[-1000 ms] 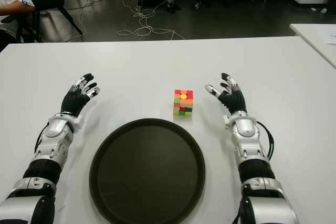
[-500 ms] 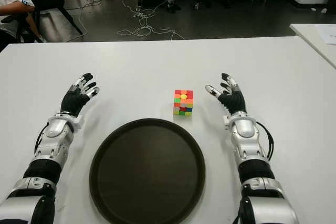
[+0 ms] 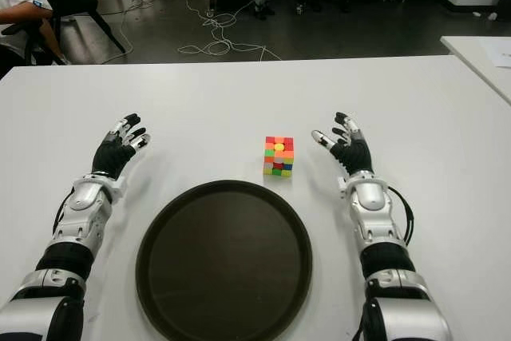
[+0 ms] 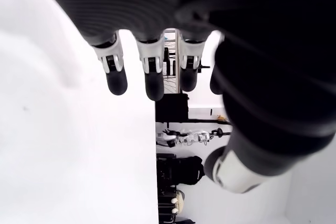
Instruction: Pick up the Rubik's Cube and put it in the plate
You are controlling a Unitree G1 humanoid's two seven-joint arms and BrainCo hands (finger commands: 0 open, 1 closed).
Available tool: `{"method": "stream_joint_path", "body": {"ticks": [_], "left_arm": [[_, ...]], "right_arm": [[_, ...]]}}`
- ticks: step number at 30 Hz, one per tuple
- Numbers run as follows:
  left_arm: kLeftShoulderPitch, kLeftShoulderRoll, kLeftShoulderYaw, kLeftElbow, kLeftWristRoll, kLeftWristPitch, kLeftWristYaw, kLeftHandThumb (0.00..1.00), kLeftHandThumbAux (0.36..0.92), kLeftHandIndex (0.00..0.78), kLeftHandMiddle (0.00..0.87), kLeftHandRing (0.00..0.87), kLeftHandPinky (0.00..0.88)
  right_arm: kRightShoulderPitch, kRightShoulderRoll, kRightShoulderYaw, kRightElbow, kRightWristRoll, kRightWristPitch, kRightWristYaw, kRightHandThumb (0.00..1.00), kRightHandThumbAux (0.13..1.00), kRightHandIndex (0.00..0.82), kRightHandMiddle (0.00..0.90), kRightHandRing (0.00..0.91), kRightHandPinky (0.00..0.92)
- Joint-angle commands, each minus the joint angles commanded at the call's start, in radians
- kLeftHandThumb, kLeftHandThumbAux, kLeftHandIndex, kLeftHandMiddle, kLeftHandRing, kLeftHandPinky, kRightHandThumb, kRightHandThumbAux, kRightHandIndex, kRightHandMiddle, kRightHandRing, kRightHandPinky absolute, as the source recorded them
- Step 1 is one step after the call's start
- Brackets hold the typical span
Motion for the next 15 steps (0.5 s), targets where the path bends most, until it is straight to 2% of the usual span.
{"method": "stream_joint_path", "body": {"ticks": [15], "left_arm": [[-0.005, 0.005, -0.004, 0.022, 0.007, -0.008, -0.006, 0.126, 0.785, 0.034, 0.076, 0.070, 0.077]], "right_arm": [[0.002, -0.007, 0.009, -0.001, -0.013, -0.017, -0.003, 0.154, 0.637, 0.039, 0.106, 0.100, 0.081]]}}
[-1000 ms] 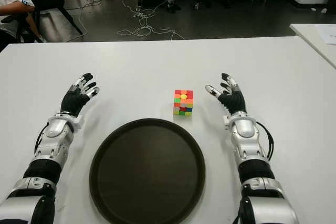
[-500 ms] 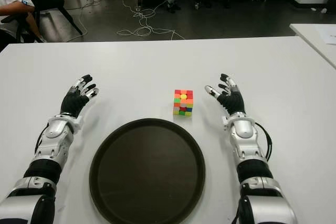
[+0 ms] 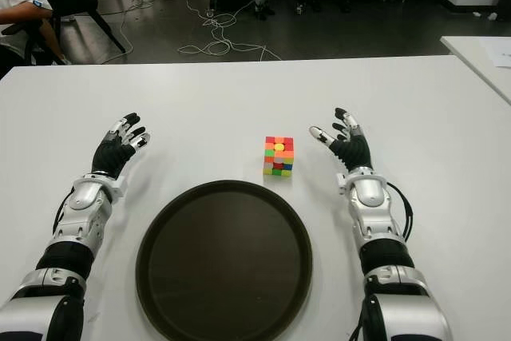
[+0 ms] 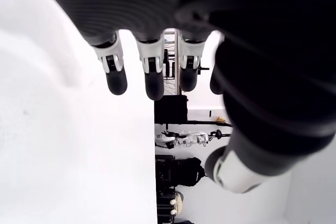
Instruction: Pick up the Rubik's Cube and put it in the plate
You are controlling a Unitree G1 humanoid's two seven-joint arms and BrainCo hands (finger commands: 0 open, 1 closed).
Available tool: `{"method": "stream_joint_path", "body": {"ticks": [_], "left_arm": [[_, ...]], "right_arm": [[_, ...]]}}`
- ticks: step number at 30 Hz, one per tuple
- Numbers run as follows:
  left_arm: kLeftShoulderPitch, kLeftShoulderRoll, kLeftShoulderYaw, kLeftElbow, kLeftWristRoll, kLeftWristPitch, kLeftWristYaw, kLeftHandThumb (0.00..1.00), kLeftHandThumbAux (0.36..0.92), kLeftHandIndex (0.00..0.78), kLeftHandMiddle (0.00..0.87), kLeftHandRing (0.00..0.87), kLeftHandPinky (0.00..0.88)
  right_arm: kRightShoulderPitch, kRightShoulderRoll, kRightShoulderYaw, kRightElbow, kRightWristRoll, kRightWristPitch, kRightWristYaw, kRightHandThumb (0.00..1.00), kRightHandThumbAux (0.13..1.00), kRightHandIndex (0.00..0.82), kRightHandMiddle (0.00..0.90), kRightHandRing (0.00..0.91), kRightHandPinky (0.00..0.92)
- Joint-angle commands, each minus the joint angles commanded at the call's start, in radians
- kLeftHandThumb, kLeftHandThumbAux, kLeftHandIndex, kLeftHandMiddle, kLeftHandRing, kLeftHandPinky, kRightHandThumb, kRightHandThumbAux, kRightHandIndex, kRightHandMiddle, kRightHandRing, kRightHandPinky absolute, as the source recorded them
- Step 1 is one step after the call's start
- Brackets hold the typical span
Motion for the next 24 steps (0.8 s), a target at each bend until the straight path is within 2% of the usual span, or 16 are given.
{"method": "stream_joint_path", "body": {"ticks": [24], "left_arm": [[0.009, -0.010, -0.002, -0.009, 0.000, -0.007, 0.011, 0.134, 0.781, 0.021, 0.066, 0.055, 0.056]], "right_arm": [[0.004, -0.008, -0.002, -0.006, 0.000, -0.008, 0.001, 0.193, 0.600, 0.047, 0.113, 0.100, 0.082]]}}
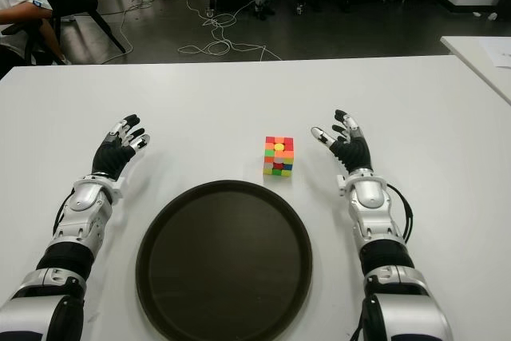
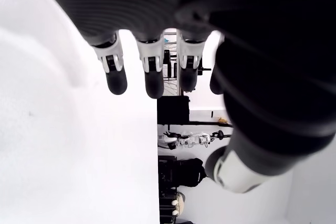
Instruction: Pick up the Rubik's Cube and put it in the plate
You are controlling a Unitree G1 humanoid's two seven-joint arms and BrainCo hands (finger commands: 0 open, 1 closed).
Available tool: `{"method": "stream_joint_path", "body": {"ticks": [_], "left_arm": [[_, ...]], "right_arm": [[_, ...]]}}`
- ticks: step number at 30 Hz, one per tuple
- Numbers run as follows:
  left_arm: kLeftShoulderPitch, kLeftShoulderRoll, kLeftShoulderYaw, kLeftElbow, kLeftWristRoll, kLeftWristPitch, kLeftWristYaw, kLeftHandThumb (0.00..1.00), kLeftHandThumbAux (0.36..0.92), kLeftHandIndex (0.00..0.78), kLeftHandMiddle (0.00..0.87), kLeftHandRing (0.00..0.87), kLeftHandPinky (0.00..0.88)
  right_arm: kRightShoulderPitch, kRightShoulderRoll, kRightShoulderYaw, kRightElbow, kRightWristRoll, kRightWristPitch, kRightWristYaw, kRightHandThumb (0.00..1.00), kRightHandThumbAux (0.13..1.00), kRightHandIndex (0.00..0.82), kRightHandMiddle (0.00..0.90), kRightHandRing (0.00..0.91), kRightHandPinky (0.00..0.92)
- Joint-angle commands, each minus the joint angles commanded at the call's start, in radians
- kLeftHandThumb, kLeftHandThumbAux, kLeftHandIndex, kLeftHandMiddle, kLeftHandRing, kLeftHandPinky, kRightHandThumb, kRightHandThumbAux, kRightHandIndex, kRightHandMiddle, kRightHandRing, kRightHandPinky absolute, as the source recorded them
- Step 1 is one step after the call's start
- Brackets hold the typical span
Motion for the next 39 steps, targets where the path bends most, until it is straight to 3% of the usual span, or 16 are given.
{"method": "stream_joint_path", "body": {"ticks": [10, 22, 26, 39], "left_arm": [[-0.001, -0.004, -0.009, 0.005, 0.011, 0.008, 0.020, 0.130, 0.774, 0.025, 0.067, 0.063, 0.060], [0.000, -0.010, -0.004, 0.020, 0.001, -0.007, 0.026, 0.161, 0.752, 0.026, 0.077, 0.068, 0.058], [-0.003, -0.009, -0.004, 0.022, 0.002, -0.010, 0.026, 0.162, 0.749, 0.025, 0.080, 0.071, 0.063], [-0.002, -0.009, -0.008, 0.022, 0.007, -0.007, 0.028, 0.150, 0.742, 0.024, 0.076, 0.073, 0.072]], "right_arm": [[-0.003, -0.018, -0.001, -0.048, -0.024, -0.023, -0.023, 0.194, 0.609, 0.051, 0.122, 0.113, 0.094], [-0.018, -0.041, 0.015, -0.054, -0.084, -0.107, -0.080, 0.219, 0.612, 0.067, 0.159, 0.137, 0.106], [-0.045, -0.044, 0.029, -0.092, -0.106, -0.097, -0.096, 0.218, 0.627, 0.069, 0.160, 0.133, 0.086], [-0.059, -0.079, 0.097, -0.116, -0.202, -0.124, -0.108, 0.148, 0.633, 0.050, 0.122, 0.102, 0.048]]}}
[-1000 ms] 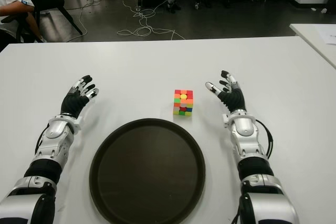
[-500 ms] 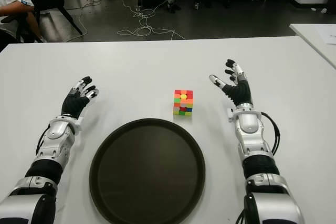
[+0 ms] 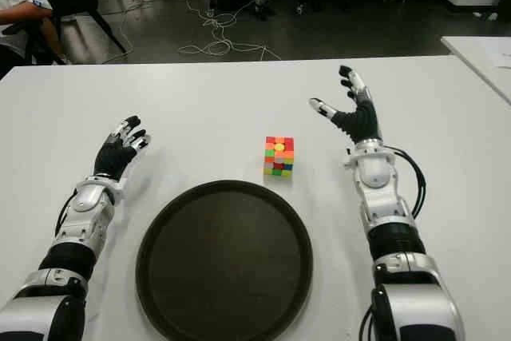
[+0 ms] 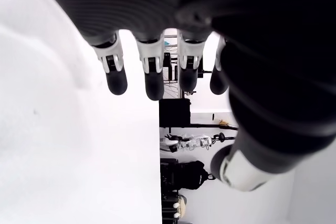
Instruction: Pick up the Rubik's Cube and put it in the plate
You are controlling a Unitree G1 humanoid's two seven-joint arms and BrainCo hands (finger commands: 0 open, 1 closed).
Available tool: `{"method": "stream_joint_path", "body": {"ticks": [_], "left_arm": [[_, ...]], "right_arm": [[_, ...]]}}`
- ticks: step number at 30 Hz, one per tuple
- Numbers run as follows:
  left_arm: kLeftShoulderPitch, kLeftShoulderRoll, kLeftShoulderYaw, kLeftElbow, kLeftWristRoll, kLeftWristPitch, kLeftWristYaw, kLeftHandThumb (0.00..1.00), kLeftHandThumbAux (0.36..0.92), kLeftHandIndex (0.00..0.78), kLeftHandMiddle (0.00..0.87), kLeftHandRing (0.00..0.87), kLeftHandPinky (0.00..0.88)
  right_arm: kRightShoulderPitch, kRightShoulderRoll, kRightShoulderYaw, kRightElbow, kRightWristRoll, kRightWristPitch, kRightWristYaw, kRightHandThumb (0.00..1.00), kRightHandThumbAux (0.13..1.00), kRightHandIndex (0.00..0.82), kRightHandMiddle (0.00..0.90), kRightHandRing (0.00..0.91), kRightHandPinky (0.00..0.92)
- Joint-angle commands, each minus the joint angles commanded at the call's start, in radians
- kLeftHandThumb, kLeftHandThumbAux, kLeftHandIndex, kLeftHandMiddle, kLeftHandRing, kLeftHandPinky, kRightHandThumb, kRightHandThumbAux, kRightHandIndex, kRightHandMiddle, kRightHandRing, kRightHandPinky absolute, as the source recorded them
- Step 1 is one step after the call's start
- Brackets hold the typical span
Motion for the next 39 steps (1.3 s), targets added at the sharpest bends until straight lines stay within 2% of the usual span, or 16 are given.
{"method": "stream_joint_path", "body": {"ticks": [5, 7, 9, 11, 15, 17, 24, 32, 39], "left_arm": [[-0.002, 0.000, 0.000, 0.000, 0.002, 0.003, 0.007, 0.149, 0.716, 0.028, 0.080, 0.082, 0.077], [-0.006, 0.003, 0.001, 0.010, 0.003, 0.004, 0.007, 0.159, 0.713, 0.029, 0.079, 0.082, 0.076], [-0.010, 0.006, 0.002, 0.021, 0.004, 0.002, 0.004, 0.166, 0.710, 0.029, 0.077, 0.080, 0.073], [-0.011, 0.008, 0.002, 0.027, 0.006, 0.000, 0.002, 0.168, 0.706, 0.029, 0.076, 0.078, 0.070], [-0.012, 0.008, 0.000, 0.028, 0.010, -0.009, -0.001, 0.170, 0.707, 0.028, 0.076, 0.076, 0.068], [-0.012, 0.009, 0.000, 0.028, 0.010, -0.012, -0.001, 0.174, 0.713, 0.028, 0.079, 0.077, 0.070], [-0.015, 0.009, 0.004, 0.034, 0.007, -0.012, 0.003, 0.176, 0.708, 0.029, 0.083, 0.082, 0.072], [-0.027, 0.012, 0.009, 0.056, 0.000, -0.002, -0.015, 0.185, 0.705, 0.023, 0.074, 0.065, 0.053], [-0.031, 0.015, 0.012, 0.068, 0.004, -0.015, -0.020, 0.190, 0.701, 0.028, 0.084, 0.079, 0.069]], "right_arm": [[-0.002, -0.044, 0.067, -0.053, -0.106, 0.037, 0.002, 0.056, 0.610, 0.040, 0.112, 0.094, 0.040], [-0.010, -0.122, 0.142, -0.131, -0.222, 0.074, 0.072, 0.029, 0.598, 0.043, 0.108, 0.089, 0.033], [-0.016, -0.170, 0.193, -0.165, -0.296, 0.099, 0.120, 0.014, 0.585, 0.047, 0.100, 0.081, 0.028], [-0.015, -0.184, 0.210, -0.178, -0.320, 0.118, 0.140, 0.006, 0.568, 0.048, 0.090, 0.070, 0.024], [-0.020, -0.231, 0.272, -0.239, -0.384, 0.172, 0.249, 0.001, 0.526, 0.037, 0.070, 0.053, 0.026], [-0.019, -0.245, 0.293, -0.266, -0.405, 0.193, 0.288, 0.000, 0.490, 0.029, 0.060, 0.048, 0.039], [-0.011, -0.264, 0.321, -0.320, -0.442, 0.242, 0.338, 0.000, 0.458, 0.015, 0.044, 0.044, 0.055], [-0.007, -0.281, 0.340, -0.354, -0.465, 0.262, 0.379, 0.000, 0.431, 0.010, 0.038, 0.041, 0.066], [-0.010, -0.297, 0.349, -0.361, -0.467, 0.270, 0.413, 0.000, 0.411, 0.015, 0.044, 0.046, 0.071]]}}
